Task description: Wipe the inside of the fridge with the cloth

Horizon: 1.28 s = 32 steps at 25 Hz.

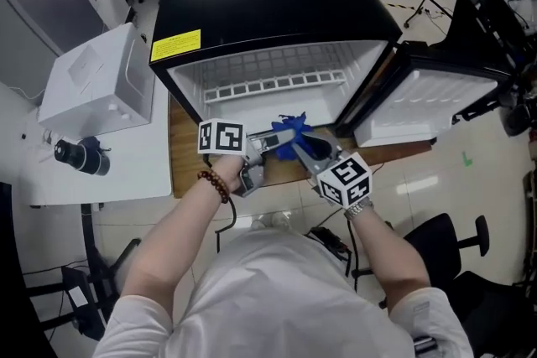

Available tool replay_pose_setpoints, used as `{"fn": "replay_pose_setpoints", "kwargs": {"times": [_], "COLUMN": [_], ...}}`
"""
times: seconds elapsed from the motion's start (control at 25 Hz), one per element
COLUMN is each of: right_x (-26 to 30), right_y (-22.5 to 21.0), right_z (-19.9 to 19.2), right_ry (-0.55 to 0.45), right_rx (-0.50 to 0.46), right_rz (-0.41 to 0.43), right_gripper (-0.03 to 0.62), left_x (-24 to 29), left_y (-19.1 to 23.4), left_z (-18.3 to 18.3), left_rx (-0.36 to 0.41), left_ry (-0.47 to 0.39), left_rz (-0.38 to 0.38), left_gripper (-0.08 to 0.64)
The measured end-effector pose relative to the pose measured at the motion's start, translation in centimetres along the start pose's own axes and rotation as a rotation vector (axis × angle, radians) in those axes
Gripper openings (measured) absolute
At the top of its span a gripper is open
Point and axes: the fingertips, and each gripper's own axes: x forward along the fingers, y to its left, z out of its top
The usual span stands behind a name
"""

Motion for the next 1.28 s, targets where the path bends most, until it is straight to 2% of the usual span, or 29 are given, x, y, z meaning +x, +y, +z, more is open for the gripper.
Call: {"fn": "replay_pose_setpoints", "kwargs": {"times": [0.2,0.32,0.44,0.64,0.84,1.16,1.28], "right_x": [0.3,0.6,0.5,0.4,-0.1,-3.8,-5.4], "right_y": [1.8,2.3,2.2,0.7,-2.0,-7.7,-9.6], "right_z": [-0.1,-0.2,-0.5,-1.3,-1.7,-3.6,-4.0], "right_ry": [0.006,0.013,0.025,0.059,0.093,0.174,0.19], "right_rx": [-0.014,-0.025,-0.029,-0.024,0.007,0.039,0.032], "right_rz": [-0.026,-0.046,-0.077,-0.147,-0.204,-0.282,-0.3], "right_gripper": [0.066,0.066,0.067,0.094,0.117,0.127,0.127], "left_x": [-0.1,0.0,0.2,1.0,2.8,6.9,8.9], "left_y": [-0.7,-1.2,-1.5,-1.2,-1.2,-0.4,-0.3], "left_z": [-1.1,-1.3,-1.2,-0.2,0.8,2.6,3.0], "left_rx": [0.005,0.016,0.061,0.211,0.39,0.593,0.661], "left_ry": [0.055,0.064,0.059,0.012,-0.01,-0.048,-0.063], "left_rz": [-0.059,-0.091,-0.084,0.027,0.149,0.312,0.345], "left_gripper": [0.303,0.237,0.188,0.082,0.072,0.069,0.069]}}
